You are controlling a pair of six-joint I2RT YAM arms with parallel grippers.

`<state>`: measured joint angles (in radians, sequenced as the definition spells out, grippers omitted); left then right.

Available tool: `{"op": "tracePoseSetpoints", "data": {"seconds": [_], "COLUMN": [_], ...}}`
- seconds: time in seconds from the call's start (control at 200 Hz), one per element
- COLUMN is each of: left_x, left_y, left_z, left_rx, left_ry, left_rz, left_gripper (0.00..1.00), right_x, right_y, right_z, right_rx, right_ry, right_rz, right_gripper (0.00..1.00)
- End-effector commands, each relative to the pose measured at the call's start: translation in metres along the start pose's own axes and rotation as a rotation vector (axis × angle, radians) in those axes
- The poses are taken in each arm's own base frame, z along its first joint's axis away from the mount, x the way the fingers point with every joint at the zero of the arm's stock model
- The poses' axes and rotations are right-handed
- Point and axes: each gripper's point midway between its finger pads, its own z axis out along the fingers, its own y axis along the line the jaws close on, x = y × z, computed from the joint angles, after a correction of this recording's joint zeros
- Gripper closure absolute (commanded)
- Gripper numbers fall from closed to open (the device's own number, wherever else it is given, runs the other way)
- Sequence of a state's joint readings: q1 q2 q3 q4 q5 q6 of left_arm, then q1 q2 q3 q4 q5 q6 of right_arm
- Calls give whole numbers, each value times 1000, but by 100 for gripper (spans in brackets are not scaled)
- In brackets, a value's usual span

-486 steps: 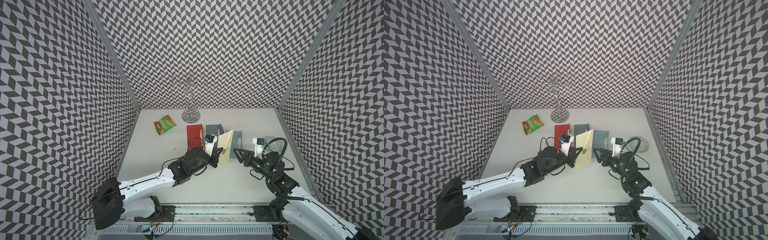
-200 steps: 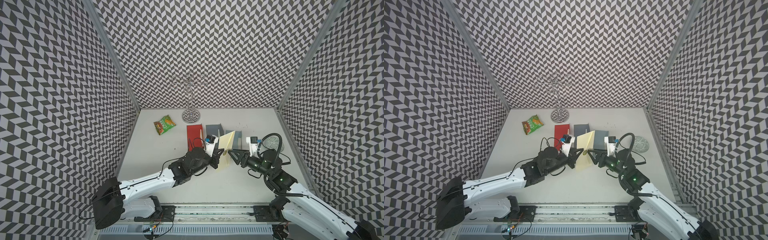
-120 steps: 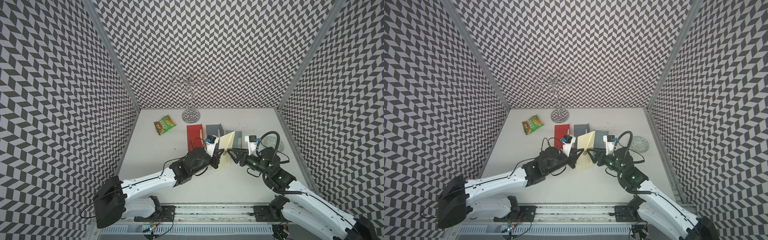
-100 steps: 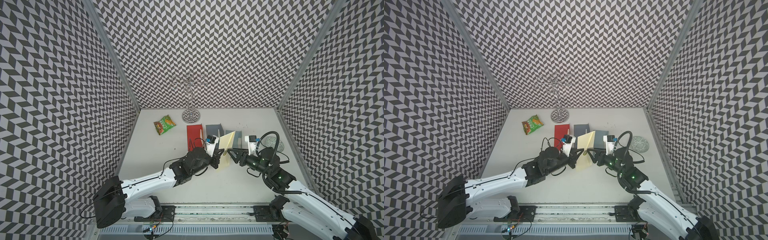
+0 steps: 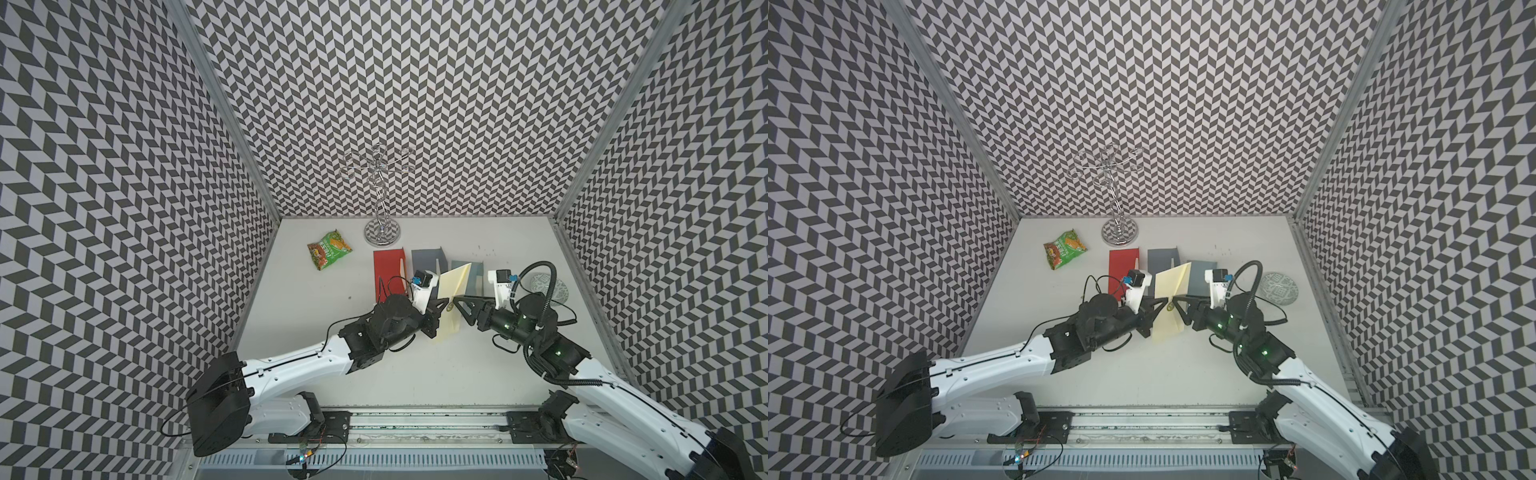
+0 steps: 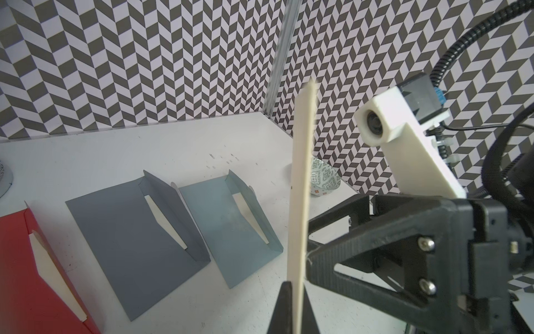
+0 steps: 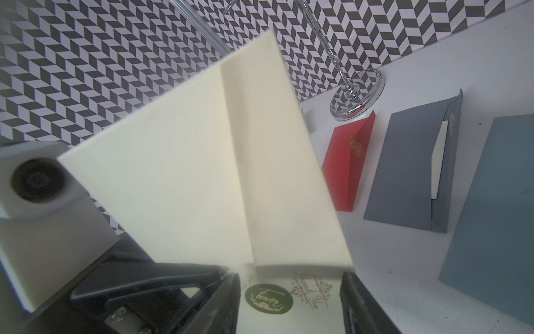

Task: Open the envelope
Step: Open the envelope flap on the envelope.

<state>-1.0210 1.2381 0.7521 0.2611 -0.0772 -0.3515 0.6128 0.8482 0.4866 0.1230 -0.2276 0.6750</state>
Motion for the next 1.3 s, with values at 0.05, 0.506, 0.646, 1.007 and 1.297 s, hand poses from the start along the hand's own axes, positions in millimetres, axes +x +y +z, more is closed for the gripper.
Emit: {"op": "tracePoseSetpoints", "data": {"seconds": [0.05,0.506,0.646,1.007,1.297], "left_x": [-3,-2,-2,2,3], "left_y": [-7,-7,-6,-3,2], "left_z": [1,-2,-4,3,5], "left_rx": [31,33,30,11,-17], "left_ry": [-9,-11,-14,3,2], "left_rz": [17,12,6,13,19], "left_gripper": [100,100,100,100,100], "right_x": [-23,-23,-22,-21,-19], "right_y": [5,-27,-29,-33,-31], "right_z": [2,12,11,7,8], "right_rx": [56,394,424,484,493], "right_ry": [-90,-94,-94,-88,-70], "right_rz": [37,74,72,51,39], "right_gripper": [42,28,28,29,29]}}
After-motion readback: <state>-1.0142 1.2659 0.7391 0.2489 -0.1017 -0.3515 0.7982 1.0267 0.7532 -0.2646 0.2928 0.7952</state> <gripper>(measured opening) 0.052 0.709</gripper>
